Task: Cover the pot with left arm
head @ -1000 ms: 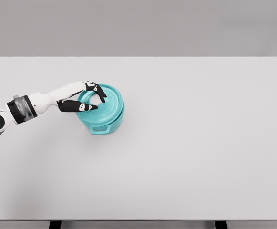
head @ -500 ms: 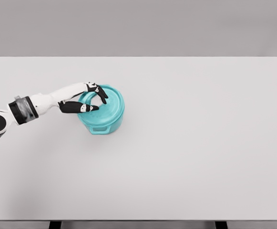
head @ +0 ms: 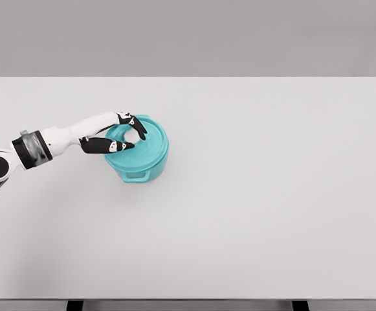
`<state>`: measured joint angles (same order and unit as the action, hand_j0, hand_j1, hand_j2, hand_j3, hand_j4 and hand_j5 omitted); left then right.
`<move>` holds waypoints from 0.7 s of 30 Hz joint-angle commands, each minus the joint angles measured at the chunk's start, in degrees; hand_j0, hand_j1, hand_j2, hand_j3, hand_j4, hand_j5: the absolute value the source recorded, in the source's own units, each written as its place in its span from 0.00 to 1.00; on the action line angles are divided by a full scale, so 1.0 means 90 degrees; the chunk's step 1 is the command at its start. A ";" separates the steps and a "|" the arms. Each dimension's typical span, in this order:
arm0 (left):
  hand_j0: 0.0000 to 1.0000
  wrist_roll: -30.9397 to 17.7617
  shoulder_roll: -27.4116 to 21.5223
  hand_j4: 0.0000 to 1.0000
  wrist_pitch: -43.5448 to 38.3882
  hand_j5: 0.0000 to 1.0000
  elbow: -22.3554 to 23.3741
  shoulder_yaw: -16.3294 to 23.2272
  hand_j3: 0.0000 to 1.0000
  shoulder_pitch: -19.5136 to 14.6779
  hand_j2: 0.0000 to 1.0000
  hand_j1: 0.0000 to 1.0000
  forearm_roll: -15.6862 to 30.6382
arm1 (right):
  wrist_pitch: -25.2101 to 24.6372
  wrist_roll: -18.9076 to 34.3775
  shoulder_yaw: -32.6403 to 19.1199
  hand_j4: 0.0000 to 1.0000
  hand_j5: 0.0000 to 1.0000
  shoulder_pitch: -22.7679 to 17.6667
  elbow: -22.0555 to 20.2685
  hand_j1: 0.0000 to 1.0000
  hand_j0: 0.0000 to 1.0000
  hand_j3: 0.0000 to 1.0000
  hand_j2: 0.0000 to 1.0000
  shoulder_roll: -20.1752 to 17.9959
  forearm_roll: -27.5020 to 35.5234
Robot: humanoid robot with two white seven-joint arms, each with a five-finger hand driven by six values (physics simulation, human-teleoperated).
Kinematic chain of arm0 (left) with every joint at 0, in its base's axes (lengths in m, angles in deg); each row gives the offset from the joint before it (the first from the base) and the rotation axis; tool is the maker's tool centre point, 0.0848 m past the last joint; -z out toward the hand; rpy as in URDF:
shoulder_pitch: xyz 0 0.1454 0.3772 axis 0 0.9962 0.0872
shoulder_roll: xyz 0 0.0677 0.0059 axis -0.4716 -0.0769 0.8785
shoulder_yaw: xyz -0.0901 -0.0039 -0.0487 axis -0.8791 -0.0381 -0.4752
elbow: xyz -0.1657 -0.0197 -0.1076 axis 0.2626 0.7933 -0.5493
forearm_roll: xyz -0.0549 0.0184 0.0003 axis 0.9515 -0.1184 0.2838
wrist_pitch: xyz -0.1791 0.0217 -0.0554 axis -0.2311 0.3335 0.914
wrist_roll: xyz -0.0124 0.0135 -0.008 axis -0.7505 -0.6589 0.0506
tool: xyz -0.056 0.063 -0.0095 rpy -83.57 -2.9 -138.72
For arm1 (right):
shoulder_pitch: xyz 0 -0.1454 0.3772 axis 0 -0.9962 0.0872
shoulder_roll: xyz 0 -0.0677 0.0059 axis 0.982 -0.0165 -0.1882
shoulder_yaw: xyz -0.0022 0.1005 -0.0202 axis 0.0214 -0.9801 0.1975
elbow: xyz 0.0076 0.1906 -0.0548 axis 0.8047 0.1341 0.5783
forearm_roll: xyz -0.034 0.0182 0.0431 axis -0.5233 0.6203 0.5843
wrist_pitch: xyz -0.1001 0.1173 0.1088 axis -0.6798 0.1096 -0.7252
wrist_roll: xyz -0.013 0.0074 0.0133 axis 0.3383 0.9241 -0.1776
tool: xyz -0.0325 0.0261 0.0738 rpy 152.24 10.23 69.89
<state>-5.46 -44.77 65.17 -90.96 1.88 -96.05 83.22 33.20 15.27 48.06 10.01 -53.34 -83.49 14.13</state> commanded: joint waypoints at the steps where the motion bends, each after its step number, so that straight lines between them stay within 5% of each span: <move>1: 0.51 0.0004 -0.0004 0.51 -0.0011 0.51 -0.0005 -0.0007 0.51 0.0000 0.51 0.51 0.0037 | 0.0007 0.0003 0.0000 1.00 1.00 0.0000 0.0000 1.00 1.00 1.00 1.00 0.0000 -0.0004; 6: 0.65 0.0004 -0.0004 0.65 -0.0011 0.65 -0.0005 -0.0007 0.65 0.0000 0.65 0.65 0.0037 | 0.0007 0.0003 0.0000 1.00 1.00 0.0000 0.0000 1.00 1.00 1.00 1.00 0.0000 -0.0014; 14: 0.69 0.0014 -0.0004 0.69 0.0019 0.69 -0.0005 -0.0007 0.69 -0.0010 0.69 0.69 0.0037 | 0.0007 0.0003 0.0000 1.00 1.00 0.0000 0.0000 1.00 1.00 1.00 1.00 0.0000 -0.0014; 21: 0.87 0.0033 -0.0004 0.87 0.0106 0.87 -0.0015 -0.0036 0.87 -0.0029 0.87 0.87 0.0027 | 0.0007 0.0003 0.0000 1.00 1.00 0.0000 0.0000 1.00 1.00 1.00 1.00 0.0000 -0.0004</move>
<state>-5.26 -44.76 65.79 -91.05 1.65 -96.32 83.14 33.20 15.27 48.06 10.01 -53.34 -83.49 14.13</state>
